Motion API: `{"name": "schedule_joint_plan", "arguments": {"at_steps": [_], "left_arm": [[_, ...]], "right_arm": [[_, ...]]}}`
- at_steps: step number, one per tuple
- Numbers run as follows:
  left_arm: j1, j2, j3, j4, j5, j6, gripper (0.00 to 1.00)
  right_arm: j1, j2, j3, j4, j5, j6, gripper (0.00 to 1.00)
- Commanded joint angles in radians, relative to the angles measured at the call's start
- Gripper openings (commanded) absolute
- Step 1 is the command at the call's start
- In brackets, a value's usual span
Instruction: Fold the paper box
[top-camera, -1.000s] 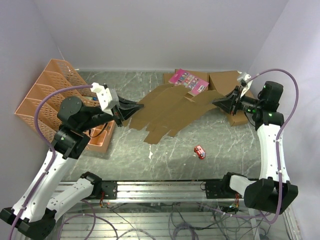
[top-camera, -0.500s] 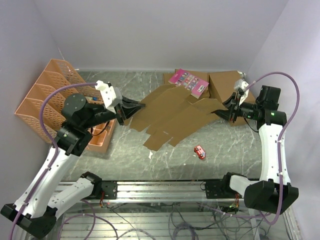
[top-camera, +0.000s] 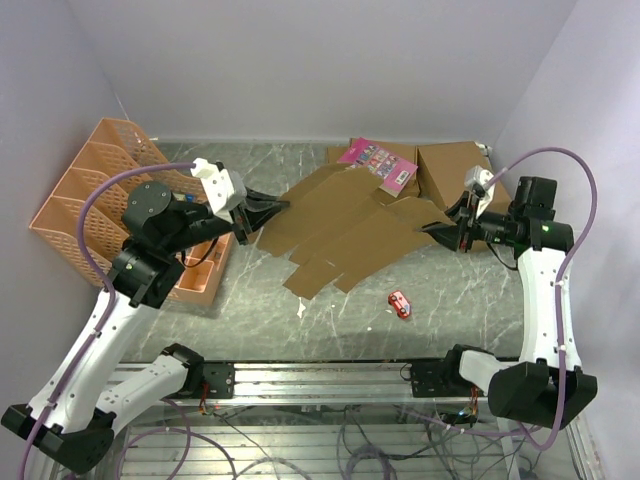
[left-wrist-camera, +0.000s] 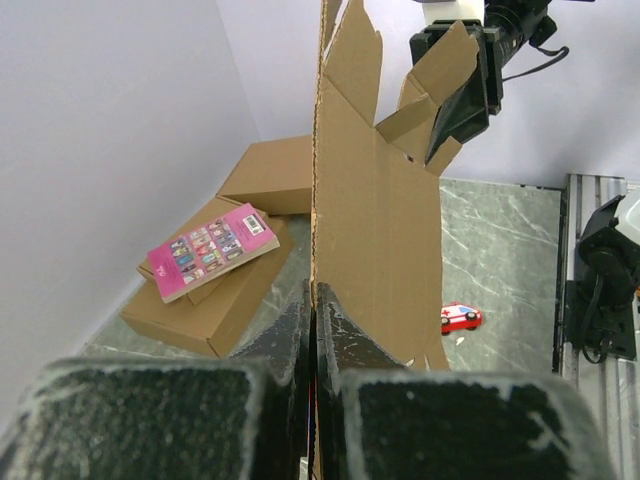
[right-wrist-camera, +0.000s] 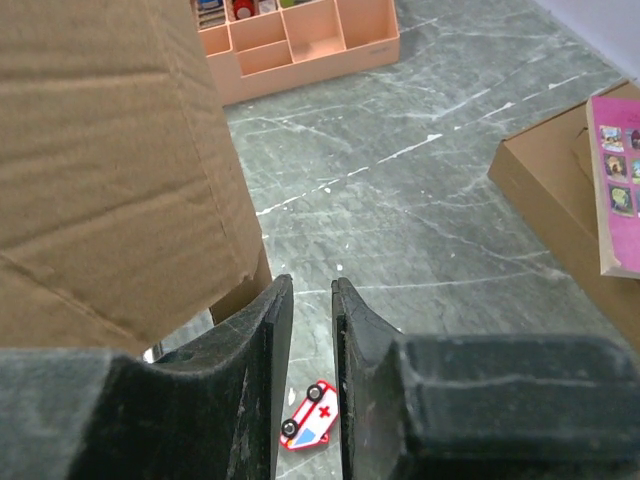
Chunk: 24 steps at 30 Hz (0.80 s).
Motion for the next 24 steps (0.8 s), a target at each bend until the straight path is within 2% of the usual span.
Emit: {"name": "schedule_joint_plan", "arguments": {"at_steps": [1,7,13,21,24], "left_arm": [[0.006,0.009,0.044,0.000,-0.018,0.044,0.07],[0.008,0.022,0.046,-0.010,-0.034,0.113,0.07],[0.010,0.016,0.003,0.103,0.012,0.170,0.07],[0.010,0.027,-0.013,0.203,0.064,0.226,0.07],[0.011,0.034,-0.002,0.195,0.054,0.252,0.07]], "right_arm": [[0.006,0.016,-0.002,-0.088,-0.016,-0.090,0.23],[0.006,0.029,0.041,-0.174,-0.035,-0.167,0.27],[0.007,0.021,0.016,-0.134,-0.080,-0.122,0.30],[0.010,0.038,0.004,-0.182,-0.134,-0.159,0.33],[0.010,0.033,0.032,-0.214,-0.131,-0.172,0.34]]}}
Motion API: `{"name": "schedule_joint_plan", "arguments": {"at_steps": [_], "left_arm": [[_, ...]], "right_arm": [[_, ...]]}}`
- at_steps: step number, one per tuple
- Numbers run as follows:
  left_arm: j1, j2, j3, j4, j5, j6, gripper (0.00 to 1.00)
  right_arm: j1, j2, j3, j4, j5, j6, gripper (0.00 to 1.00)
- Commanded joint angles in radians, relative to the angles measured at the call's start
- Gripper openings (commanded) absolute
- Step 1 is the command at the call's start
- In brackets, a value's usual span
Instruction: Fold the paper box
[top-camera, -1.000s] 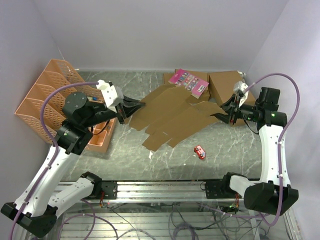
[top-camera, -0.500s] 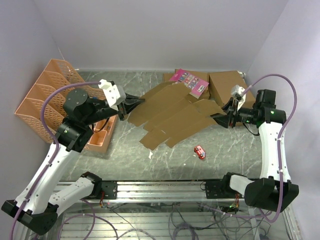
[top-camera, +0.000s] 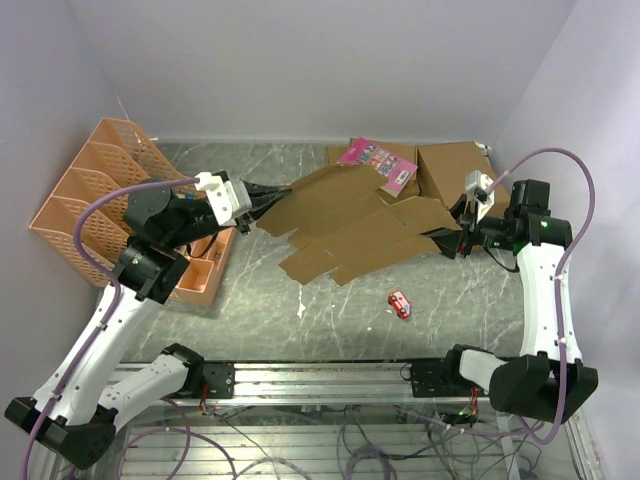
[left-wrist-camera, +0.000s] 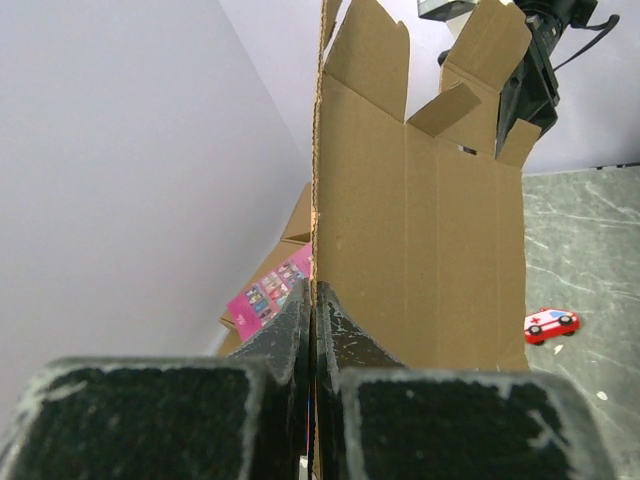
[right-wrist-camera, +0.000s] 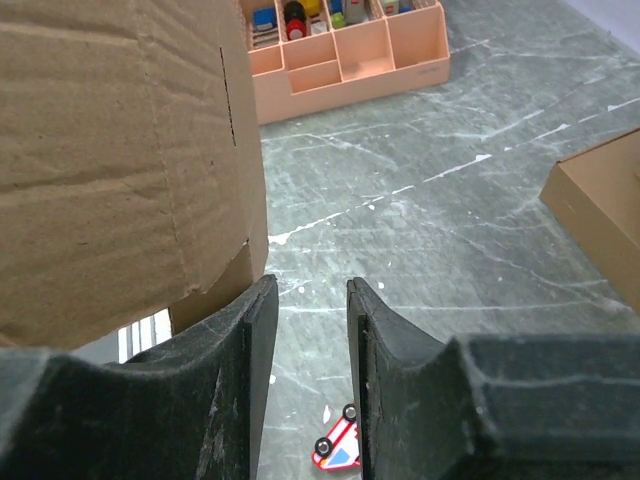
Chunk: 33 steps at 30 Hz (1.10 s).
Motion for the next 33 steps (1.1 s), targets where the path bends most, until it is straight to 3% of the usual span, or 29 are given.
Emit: {"name": "schedule_joint_plan", "arguments": {"at_steps": [1,5,10,21,29,33], "left_arm": [[0.008,0.007,0.011,0.058,0.013,0.073,0.07],[0.010,0.009,0.033,-0.016,-0.047,0.134,0.07],[0.021,0.002,0.025,-0.053,-0.060,0.154,0.07],[0.109,0.036,0.029,0.048,0.100,0.050,0.07],[0.171,0.061,0.028,0.112,0.221,-0.030,0.07],[0.189,0.059,0.045,0.059,0.221,0.003,0.07]], "right_arm": [[0.005,-0.005,0.037,-0.047,-0.024,-0.014,0.35],[0.003,-0.045,0.038,0.120,0.070,0.186,0.36],[0.004,-0.126,-0.070,0.370,0.059,0.404,0.39],[0.012,-0.023,-0.024,0.112,-0.012,0.130,0.39],[0.012,-0.045,-0.044,0.178,-0.007,0.182,0.40],[0.009,-0.043,0.031,0.129,0.040,0.130,0.45]]}}
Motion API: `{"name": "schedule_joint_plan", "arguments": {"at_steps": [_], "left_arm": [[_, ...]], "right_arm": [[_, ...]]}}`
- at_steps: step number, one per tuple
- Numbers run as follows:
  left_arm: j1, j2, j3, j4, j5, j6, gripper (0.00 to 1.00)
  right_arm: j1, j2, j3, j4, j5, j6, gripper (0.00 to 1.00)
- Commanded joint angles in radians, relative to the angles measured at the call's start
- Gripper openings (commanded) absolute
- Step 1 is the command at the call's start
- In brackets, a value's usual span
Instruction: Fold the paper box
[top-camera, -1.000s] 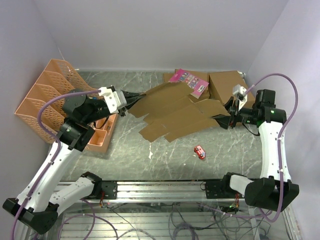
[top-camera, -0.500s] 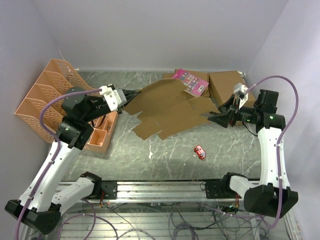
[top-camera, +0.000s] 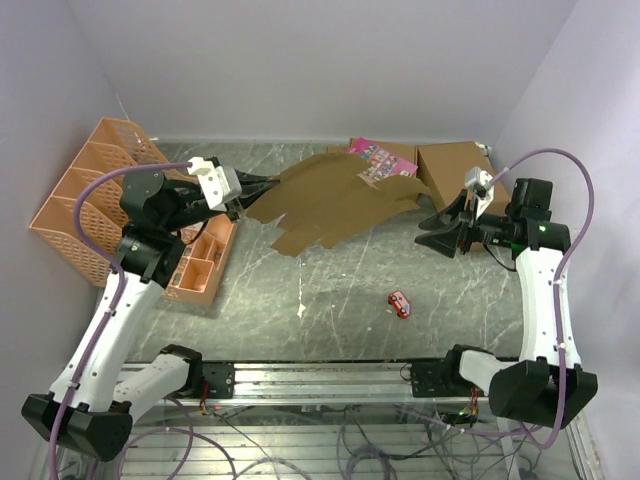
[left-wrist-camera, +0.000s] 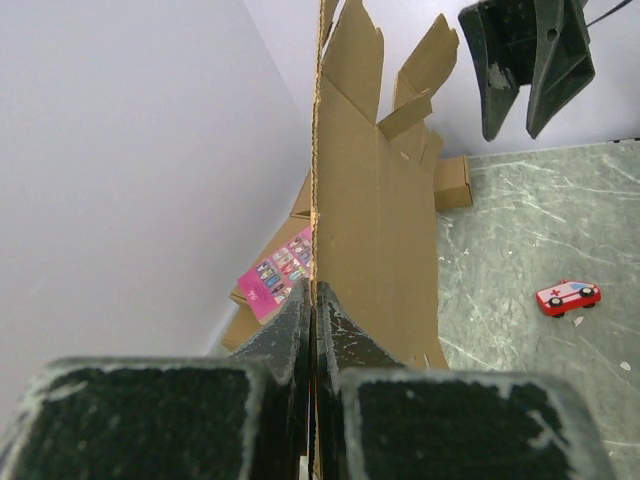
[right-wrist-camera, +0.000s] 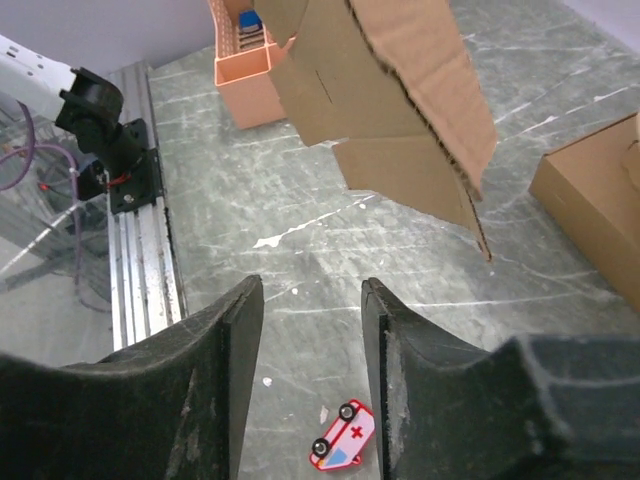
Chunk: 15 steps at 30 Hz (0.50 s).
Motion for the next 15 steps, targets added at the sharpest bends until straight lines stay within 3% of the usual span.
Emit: {"name": "schedule_joint_plan", "arguments": {"at_steps": [1,7,9,11,14,15], "left_arm": [[0.030,-0.008,0.044,0.008,0.057,0.012,0.07],[0.066,-0.019,0.052,-0.065,0.094,0.056,0.07],[0.072,-0.016,0.055,-0.064,0.114,0.041,0.07],[0.074,-0.004,0.057,-0.045,0.125,-0.008,0.07],[0.075,0.022,0.066,-0.015,0.153,-0.118,0.07],[0.075,0.032,0.066,0.000,0.162,-0.158,0.07]], "right_arm": [[-0.001,-0.014,0.096,-0.038,0.042,-0.053,0.46],[-0.066,-0.056,0.111,0.174,0.198,0.136,0.43],[-0.071,-0.055,0.106,0.192,0.170,0.133,0.41],[-0.071,-0.043,0.123,0.069,0.039,0.009,0.43],[-0.069,-0.031,0.177,-0.167,-0.032,-0.307,0.79],[-0.069,-0.032,0.195,-0.182,-0.025,-0.331,0.91]]}}
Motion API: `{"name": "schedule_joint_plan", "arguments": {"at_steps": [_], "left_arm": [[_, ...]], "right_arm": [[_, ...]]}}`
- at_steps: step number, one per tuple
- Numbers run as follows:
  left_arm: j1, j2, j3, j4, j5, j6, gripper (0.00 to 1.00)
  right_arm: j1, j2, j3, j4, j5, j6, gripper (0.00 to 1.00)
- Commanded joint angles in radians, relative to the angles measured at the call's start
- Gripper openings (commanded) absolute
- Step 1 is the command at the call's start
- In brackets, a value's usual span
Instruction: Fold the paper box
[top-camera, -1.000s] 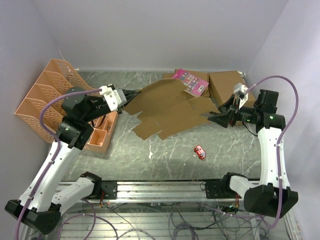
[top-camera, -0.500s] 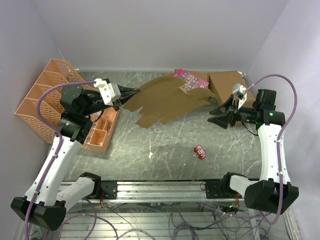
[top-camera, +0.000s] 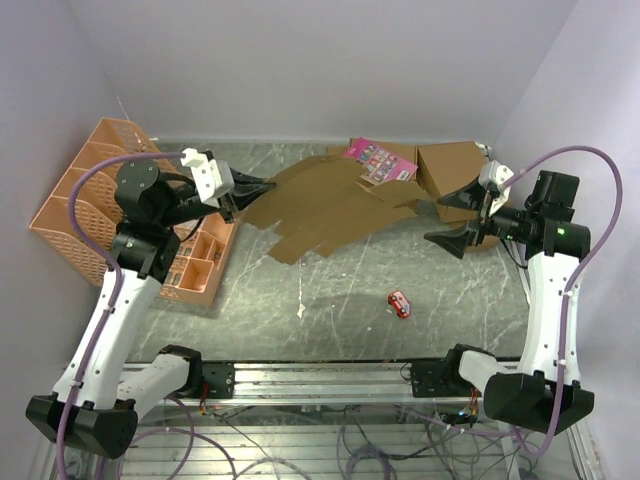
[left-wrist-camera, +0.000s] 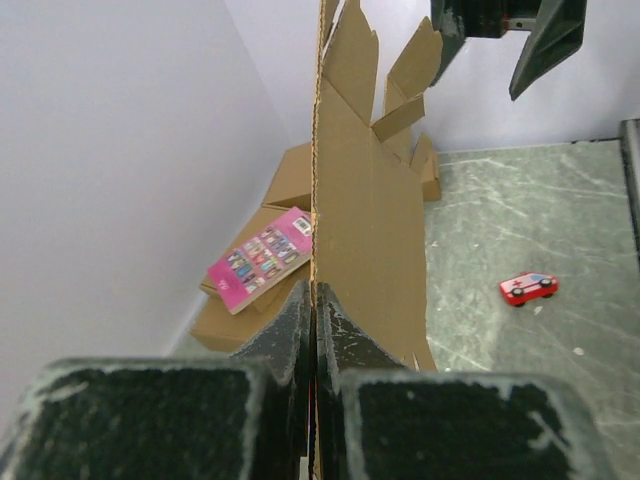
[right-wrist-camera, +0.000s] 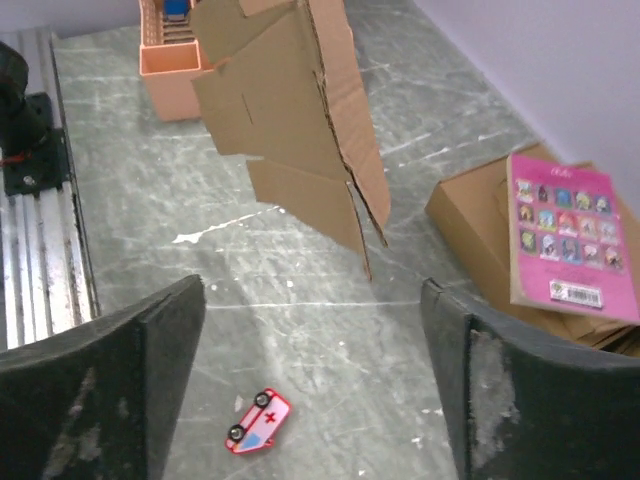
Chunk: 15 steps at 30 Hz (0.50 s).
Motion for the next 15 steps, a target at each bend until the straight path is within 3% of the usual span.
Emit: {"name": "schedule_joint_plan", "arguments": {"at_steps": [1,8,11,15], "left_arm": [[0.011,0.035,0.037,0.083,0.081,-0.172,0.07],[0.011,0.078,-0.029,0.293,0.154,-0.381,0.07],[0.011,0.079,-0.044,0.338,0.167,-0.418,0.07],[0.011,0.083,-0.054,0.372,0.179,-0.445,0.07]], "right_arm": [[-0.003,-0.003,0.085,-0.173,-0.083,-0.251,0.94],[0.038,-0.072,0.027,0.377,-0.057,0.227,1.00],[0.051,-0.040,0.038,0.406,-0.064,0.284,0.98],[0.123,-0.002,0.051,0.420,0.022,0.314,0.86]]}}
